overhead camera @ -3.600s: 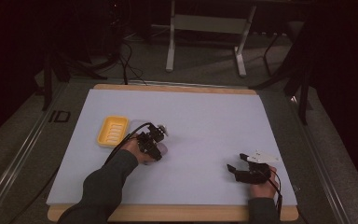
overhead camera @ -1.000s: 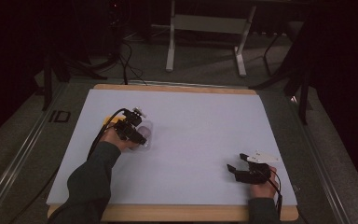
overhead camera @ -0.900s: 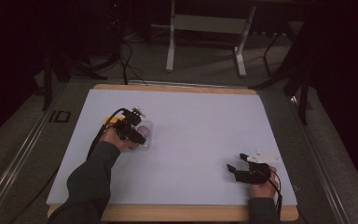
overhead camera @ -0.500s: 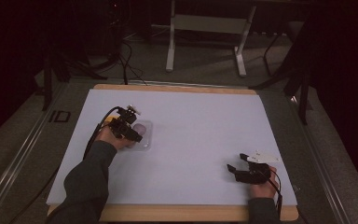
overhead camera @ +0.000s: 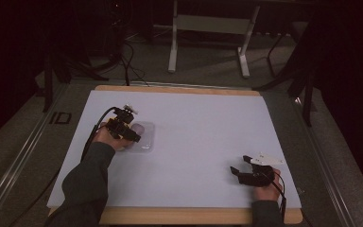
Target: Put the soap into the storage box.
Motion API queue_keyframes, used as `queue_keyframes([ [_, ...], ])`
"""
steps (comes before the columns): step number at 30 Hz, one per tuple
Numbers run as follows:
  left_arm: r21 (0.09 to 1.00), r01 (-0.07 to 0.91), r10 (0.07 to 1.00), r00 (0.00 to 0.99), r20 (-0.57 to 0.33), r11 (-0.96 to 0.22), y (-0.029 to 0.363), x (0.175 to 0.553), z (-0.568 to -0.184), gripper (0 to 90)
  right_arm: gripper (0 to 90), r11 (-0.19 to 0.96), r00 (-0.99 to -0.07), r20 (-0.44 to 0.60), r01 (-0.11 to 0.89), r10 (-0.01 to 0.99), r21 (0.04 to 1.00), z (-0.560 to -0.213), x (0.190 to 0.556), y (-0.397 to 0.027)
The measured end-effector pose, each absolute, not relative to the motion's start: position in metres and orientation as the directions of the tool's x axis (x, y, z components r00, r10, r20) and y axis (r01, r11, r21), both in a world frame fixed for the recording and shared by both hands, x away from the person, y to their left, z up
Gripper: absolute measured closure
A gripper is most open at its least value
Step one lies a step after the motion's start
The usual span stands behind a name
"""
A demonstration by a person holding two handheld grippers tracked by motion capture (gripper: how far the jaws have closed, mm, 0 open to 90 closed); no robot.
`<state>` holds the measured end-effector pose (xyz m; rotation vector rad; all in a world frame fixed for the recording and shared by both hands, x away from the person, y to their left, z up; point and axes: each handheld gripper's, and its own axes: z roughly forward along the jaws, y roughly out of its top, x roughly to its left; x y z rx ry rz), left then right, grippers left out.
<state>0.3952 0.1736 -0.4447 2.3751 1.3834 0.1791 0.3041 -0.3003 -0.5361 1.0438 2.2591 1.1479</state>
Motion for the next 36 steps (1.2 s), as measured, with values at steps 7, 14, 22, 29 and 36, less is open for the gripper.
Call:
queue_keyframes([
  [7,0.394,0.819,0.869,0.486,-0.091,-0.417,0.179,0.396,-0.445,50.0,25.8,0.384,-0.642,-0.015,0.439,0.766,0.812,-0.536,0.304,-0.300],
  [14,0.399,0.826,0.880,0.466,-0.087,-0.398,0.185,0.397,-0.445,50.0,25.8,0.384,-0.642,-0.016,0.440,0.767,0.812,-0.536,0.304,-0.300],
  [22,0.407,0.831,0.888,0.451,-0.091,-0.380,0.192,0.397,-0.445,50.0,25.8,0.384,-0.642,-0.016,0.440,0.767,0.812,-0.536,0.304,-0.300],
  [29,0.404,0.837,0.894,0.439,-0.094,-0.368,0.196,0.399,-0.445,50.0,25.8,0.384,-0.641,-0.016,0.440,0.767,0.812,-0.536,0.304,-0.300],
  [36,0.406,0.843,0.900,0.425,-0.100,-0.353,0.199,0.400,-0.445,50.0,25.8,0.384,-0.641,-0.016,0.440,0.767,0.812,-0.536,0.304,-0.300],
])
